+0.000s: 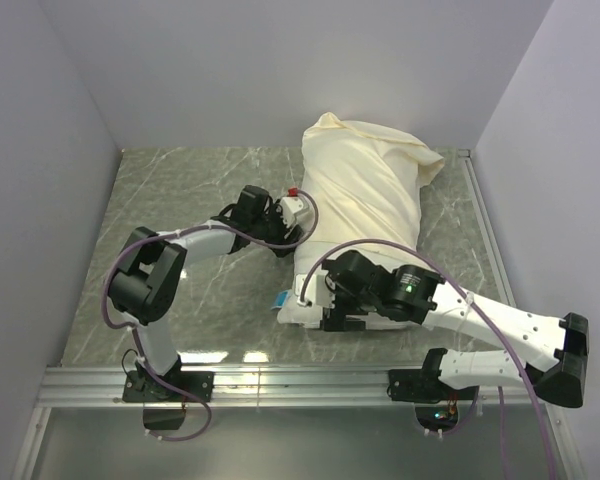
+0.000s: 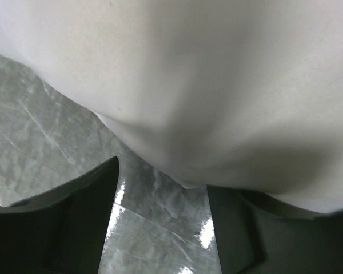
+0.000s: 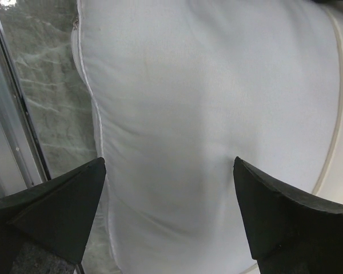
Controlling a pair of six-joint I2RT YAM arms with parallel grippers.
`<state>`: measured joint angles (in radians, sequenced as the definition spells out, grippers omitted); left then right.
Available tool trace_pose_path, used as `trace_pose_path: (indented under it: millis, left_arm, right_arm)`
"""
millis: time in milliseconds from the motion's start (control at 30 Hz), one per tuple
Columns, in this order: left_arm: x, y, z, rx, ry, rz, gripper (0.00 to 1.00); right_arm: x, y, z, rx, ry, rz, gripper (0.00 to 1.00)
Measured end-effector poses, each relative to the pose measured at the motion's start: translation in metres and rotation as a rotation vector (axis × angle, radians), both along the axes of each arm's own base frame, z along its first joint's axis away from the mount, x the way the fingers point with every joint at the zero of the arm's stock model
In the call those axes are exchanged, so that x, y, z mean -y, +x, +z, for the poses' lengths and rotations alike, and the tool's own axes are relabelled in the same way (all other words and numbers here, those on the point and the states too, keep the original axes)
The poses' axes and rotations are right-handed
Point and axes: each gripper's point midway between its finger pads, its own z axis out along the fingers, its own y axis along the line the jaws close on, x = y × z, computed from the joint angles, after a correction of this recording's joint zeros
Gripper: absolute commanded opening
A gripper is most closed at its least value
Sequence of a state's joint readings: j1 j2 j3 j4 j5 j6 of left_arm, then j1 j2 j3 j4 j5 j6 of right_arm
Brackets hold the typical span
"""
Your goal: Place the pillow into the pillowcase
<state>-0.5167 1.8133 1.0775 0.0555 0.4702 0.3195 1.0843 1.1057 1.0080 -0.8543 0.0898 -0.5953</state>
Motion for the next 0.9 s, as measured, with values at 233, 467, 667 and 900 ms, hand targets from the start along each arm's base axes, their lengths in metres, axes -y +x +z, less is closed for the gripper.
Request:
trace_pose_path:
  millis: [233, 467, 667, 900]
  left_arm:
    - [0.001, 0.006, 0.007, -0.066, -0.02, 0.03, 0.0]
    - [-0.018, -0.002, 0.015, -0.182, -0.114, 0.06, 0.0]
    - [-0.023, -0.02, 0.032, -0.191, -0.129, 0.052, 0.0]
    - [-0.043, -0.057, 0.062, -0.147, -0.133, 0.028, 0.0]
  right_arm:
    - [-0.018, 0.005, -0.008, 0.136, -0.005, 0.05, 1.0]
    - [-0.025, 0.038, -0.035, 0.317, -0.086, -0.001, 0.9]
    - [-0.026, 0.074, -0.039, 0.37, -0.077, -0.132, 0.04]
    - [-0.011, 0.133, -0.026, 0.357, -0.023, -0.411, 0.0]
